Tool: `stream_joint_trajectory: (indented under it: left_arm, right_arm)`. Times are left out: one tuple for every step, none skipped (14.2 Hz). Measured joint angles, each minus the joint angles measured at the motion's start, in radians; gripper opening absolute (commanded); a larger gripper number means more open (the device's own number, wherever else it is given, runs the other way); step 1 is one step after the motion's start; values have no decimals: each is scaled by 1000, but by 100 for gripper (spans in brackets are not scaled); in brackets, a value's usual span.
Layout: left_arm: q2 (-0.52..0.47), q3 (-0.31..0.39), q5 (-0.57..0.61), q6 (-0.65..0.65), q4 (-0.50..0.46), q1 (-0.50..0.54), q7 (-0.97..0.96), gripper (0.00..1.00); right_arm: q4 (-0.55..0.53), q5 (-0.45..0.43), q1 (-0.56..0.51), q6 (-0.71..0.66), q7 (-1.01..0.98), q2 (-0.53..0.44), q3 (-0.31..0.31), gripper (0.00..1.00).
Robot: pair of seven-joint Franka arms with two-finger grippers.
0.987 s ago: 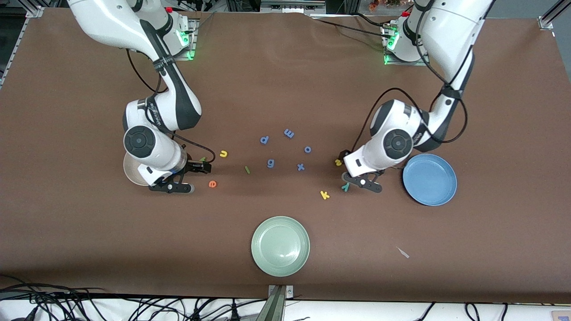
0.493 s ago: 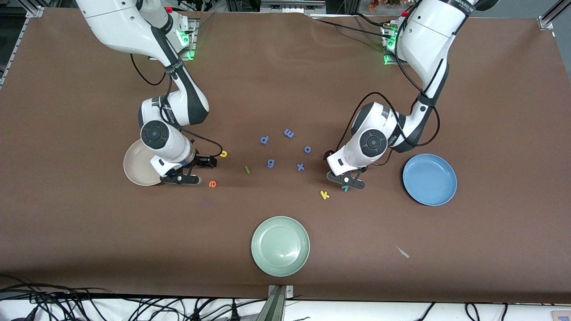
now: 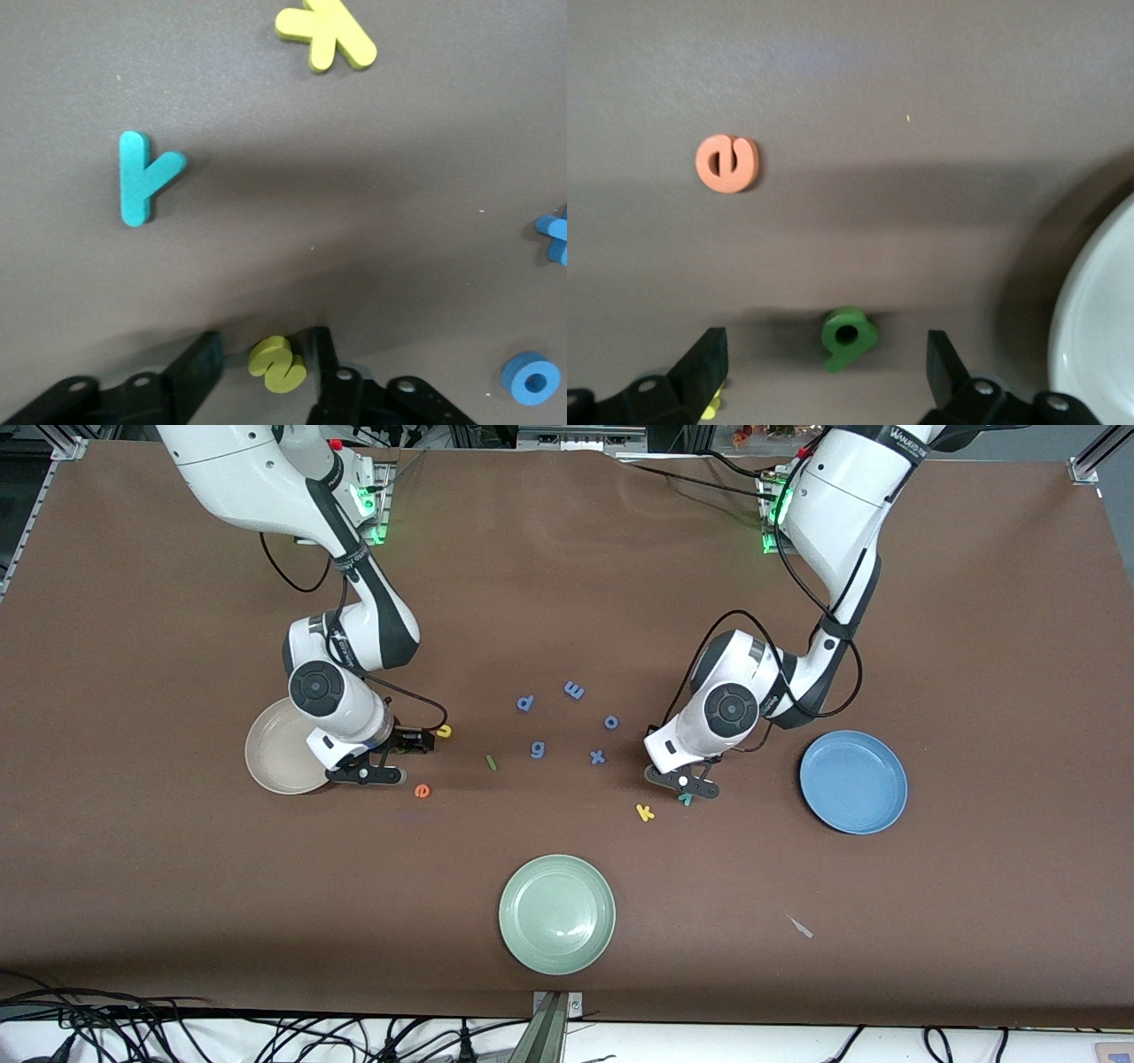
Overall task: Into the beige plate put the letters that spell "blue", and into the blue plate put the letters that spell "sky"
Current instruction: 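Grasp the yellow 2 with the left gripper while the right gripper grasps the 9, then drop the 2 on the blue plate while the right gripper carries the 9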
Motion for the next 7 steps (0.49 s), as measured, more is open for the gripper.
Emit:
stream_joint_trajectory:
  left_arm:
    - [-3,-2,0,-1,-1,-2,0,3]
    - [-5,-2,0,-3,-3,-3,0,0]
    - [-6,-2,0,-3,-5,-3,0,0]
    - [-7,-2,0,-3,-6,-3,0,0]
    - [-8,-1,0,-4,-8,-3,0,0]
    - [-10,0,0,-4,-9,-2,0,0]
    - [-16,3,0,-4,-8,3,0,0]
  right_arm:
    - [-5,0,0,3,0,2,0,88]
    - [-9,0,0,7,0,2,0,82]
    - [-12,0,0,8,0,3,0,74]
    - [-13,0,0,9,0,3,0,69]
    - [-15,0,0,9,0,3,0,65]
    - [-16,0,0,9,0,3,0,64]
    - [-18,0,0,9,0,4,0,56]
